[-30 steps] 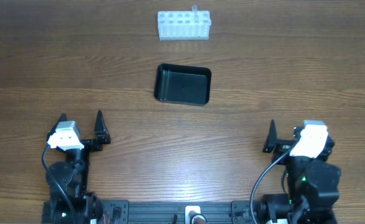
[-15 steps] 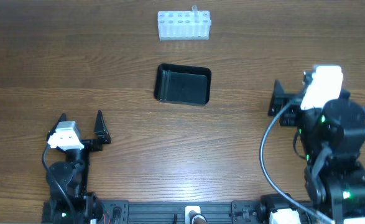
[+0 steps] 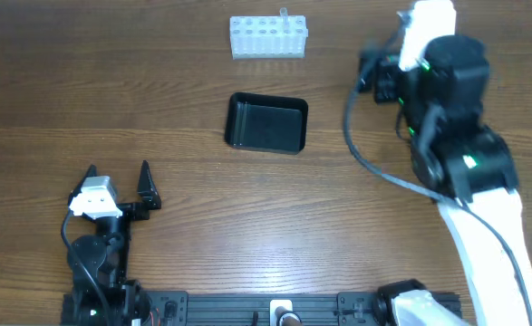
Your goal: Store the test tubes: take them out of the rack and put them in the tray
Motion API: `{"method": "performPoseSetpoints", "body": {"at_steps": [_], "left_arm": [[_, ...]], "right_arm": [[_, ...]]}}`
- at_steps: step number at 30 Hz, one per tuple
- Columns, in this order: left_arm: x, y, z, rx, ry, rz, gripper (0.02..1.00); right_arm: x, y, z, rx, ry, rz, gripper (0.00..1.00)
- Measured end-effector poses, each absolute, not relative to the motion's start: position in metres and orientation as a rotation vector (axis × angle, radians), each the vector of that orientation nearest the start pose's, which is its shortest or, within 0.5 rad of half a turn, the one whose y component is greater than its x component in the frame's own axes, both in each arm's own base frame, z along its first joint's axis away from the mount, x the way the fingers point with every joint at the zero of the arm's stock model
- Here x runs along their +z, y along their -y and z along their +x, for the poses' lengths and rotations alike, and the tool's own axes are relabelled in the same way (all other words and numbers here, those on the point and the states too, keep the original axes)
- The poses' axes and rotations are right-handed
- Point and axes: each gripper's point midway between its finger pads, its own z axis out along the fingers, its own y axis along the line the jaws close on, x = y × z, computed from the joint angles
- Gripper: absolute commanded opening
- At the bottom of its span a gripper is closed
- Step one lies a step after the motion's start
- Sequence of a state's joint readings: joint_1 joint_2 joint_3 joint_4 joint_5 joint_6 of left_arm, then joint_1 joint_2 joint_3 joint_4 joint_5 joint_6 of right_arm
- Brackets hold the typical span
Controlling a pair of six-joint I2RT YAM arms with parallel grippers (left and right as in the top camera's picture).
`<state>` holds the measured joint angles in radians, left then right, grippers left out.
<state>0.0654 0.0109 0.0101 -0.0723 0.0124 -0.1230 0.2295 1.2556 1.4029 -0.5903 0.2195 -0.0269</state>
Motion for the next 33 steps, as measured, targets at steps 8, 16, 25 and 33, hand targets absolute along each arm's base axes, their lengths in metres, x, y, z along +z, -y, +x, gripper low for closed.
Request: {"method": "performPoseSetpoints", "body": {"at_steps": [8,16,25,33], "left_arm": [[0.158,-0.014,0.246,-0.054,-1.638,-0.145,0.993],[0.158,-0.014,0.246,-0.054,-1.638,-0.145,0.998],[0.158,-0.014,0.246,-0.054,-1.638,-0.145,0.998],[0.158,-0.014,0.246,-0.054,-1.638,-0.145,0.996]], "right_arm": [[0.304,-0.101,0.463,-0.096,-2.022,-0.173,0.969],[0.259,-0.136,0.506,-0.054,-2.019,-0.153,0.967],[0.202,-0.165,0.553,-0.069,-2.054,-0.146,0.969],[0.185,-0.183,0.597,-0.069,-2.038,-0.137,0.934]]}}
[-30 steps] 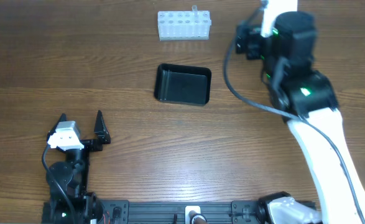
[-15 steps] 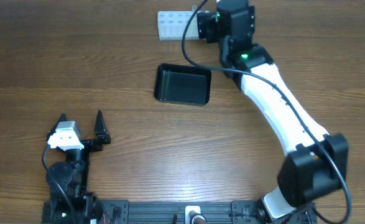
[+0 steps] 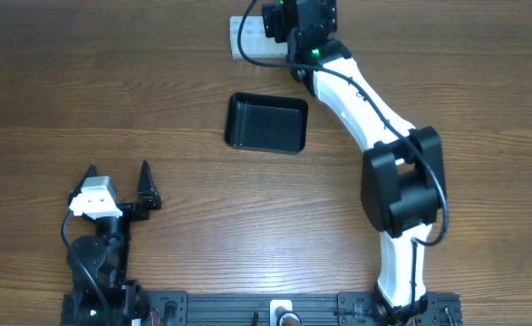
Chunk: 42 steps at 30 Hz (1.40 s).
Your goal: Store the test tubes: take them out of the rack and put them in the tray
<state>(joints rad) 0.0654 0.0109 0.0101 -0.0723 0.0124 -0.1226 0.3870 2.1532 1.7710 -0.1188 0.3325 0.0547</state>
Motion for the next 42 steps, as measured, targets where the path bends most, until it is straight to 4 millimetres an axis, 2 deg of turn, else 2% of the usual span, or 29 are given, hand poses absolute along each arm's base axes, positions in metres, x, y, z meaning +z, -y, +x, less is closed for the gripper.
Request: {"method": "performPoseSetpoints", "body": {"at_steps": [5,12,15,25,35,42], "left_arm": [[0.158,-0.014,0.246,-0.054,-1.638,-0.145,0.998],[0.158,-0.014,0.246,-0.054,-1.638,-0.145,0.996],[0.158,-0.014,0.246,-0.054,-1.638,-0.145,0.998],[0.158,-0.014,0.246,-0.054,-1.638,-0.145,0.998],[0.158,-0.014,0.246,-0.054,-1.638,-0.145,0.998],[0.158,-0.014,0.246,-0.054,-1.638,-0.145,0.996]], "right_arm": [[0.171,-0.189,0.609,-0.070,-2.046,-0.128,0.897],[0.142,-0.193,0.611,-0.067,-2.088,-0.100,0.886],[0.135,-0.193,0.611,-0.066,-2.097,-0.089,0.847],[0.125,-0.192,0.609,-0.070,-2.125,-0.083,0.801],[0.123,-0.191,0.608,-0.071,-2.135,-0.081,0.691],[0.121,-0.193,0.607,-0.074,-2.140,-0.090,0.503]]}}
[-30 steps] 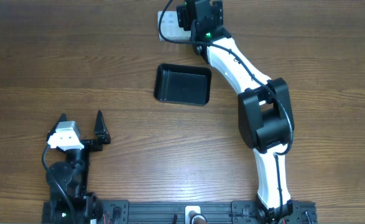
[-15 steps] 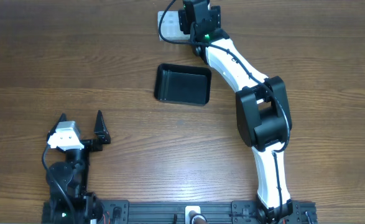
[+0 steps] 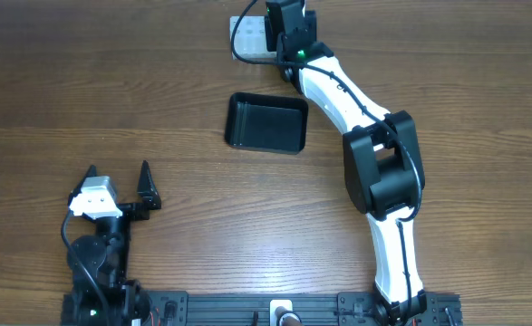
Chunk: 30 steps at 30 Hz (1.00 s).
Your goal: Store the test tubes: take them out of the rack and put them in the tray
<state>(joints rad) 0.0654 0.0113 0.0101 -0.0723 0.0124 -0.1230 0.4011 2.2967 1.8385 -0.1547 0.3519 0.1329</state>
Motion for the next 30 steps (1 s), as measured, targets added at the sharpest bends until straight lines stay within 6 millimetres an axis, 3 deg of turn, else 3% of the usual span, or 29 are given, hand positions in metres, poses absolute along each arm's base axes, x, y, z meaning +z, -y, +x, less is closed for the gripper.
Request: {"method": "performPoseSetpoints", "body": {"at_steps": [11,30], "left_arm": [[0.158,-0.014,0.246,-0.054,-1.638,-0.145,0.996],[0.158,-0.014,0.246,-0.054,-1.638,-0.145,0.998]], "right_arm": [[0.109,-0.194,0.603,-0.084,-2.172,-0.099,0.266],[0.108,-0.198,0.601,-0.094,-2.171,-0.101,0.040]]}}
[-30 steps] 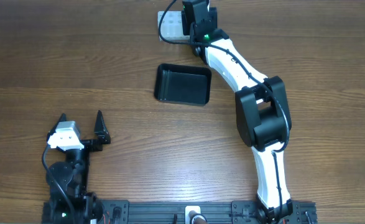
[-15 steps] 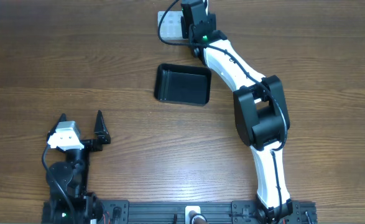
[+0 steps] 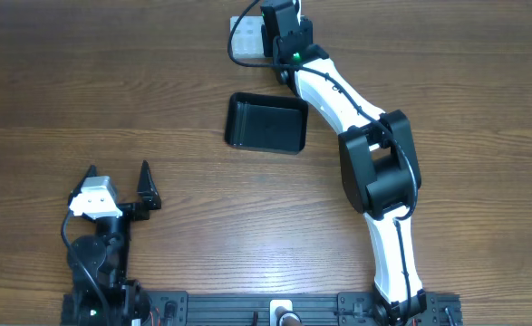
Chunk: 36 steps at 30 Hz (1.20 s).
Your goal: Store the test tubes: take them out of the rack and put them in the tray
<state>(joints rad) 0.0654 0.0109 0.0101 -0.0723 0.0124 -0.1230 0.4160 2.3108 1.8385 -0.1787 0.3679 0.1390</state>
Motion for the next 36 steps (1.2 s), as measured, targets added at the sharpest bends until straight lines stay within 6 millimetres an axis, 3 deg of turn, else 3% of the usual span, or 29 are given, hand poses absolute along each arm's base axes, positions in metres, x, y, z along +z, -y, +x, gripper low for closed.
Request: {"method": "performPoseSetpoints", "body": {"at_steps": [21,26,36], "left_arm": [[0.158,-0.014,0.246,-0.054,-1.638,-0.145,0.998],[0.158,-0.014,0.246,-0.054,-1.638,-0.145,0.998],[0.158,-0.014,0.246,-0.054,-1.638,-0.145,0.998]], "right_arm": [[0.115,-0.200,0.601,-0.096,-2.157,-0.098,0.012],[0.138,-0.200,0.600,-0.079,-2.123,-0.087,0.012],[0.203,-0.209,0.588,-0.030,-2.038,-0.083,0.009]]}}
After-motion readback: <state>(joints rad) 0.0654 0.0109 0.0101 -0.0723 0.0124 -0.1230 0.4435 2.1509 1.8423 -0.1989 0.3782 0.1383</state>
